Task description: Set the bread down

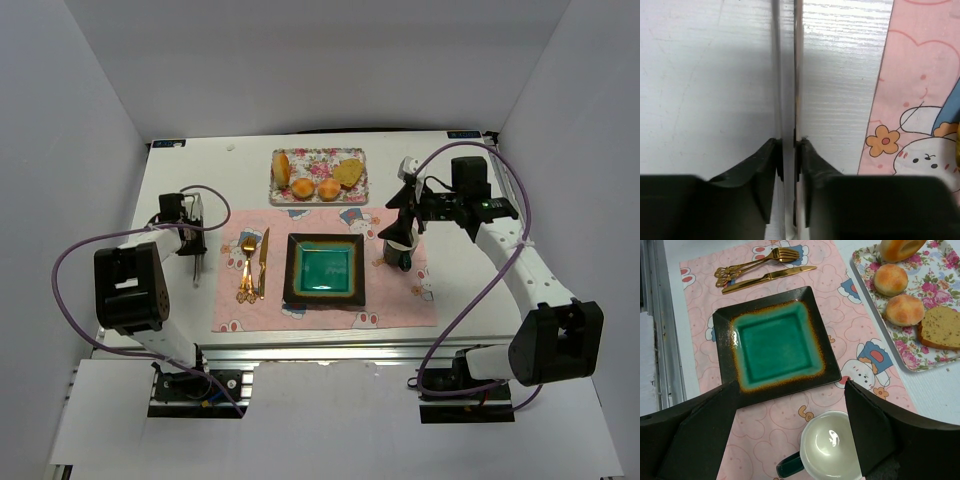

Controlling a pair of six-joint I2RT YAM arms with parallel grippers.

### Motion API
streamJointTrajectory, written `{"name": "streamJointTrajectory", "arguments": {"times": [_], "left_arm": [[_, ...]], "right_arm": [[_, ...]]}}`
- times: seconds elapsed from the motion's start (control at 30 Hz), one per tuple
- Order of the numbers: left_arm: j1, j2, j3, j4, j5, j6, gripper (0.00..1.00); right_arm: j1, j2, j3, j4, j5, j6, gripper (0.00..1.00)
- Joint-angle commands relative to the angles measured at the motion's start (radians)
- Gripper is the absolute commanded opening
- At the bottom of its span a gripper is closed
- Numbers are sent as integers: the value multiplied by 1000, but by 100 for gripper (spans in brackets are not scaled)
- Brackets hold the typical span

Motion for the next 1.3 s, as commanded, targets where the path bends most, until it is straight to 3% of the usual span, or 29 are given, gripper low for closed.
{"name": "streamJointTrajectory", "arguments": {"times": [0.0,0.03,0.17,0.27,0.43,0.47,0.6,0.7,1.27], "left_arm": [[8,29,-44,-26,-12,-6,31],[8,19,-43,-23,-12,-10,22],[8,-42,17,-41,6,-88,7],[-28,-100,113,-109,38,-178,4],[-150,-198,160,-46,192,-404,14],[-198,-205,156,-12,199,-429,23],[-266,-176,225,-55,156,-506,38],[-309,-128,302,-95,138,-515,43],[-377,-24,485,-162,58,-493,50]], "right_arm": [[-11,-28,0,27,-21,5,89],[-14,-28,-3,25,-21,5,89],[-22,-39,-8,17,-14,5,89],[-31,-42,-11,13,-8,2,89],[-40,-44,-12,28,-7,19,89],[-40,-42,-14,36,-7,25,89],[-43,-45,-17,37,-7,25,89],[-45,-47,-20,42,-11,26,89],[-60,-61,-44,47,-20,37,89]]}}
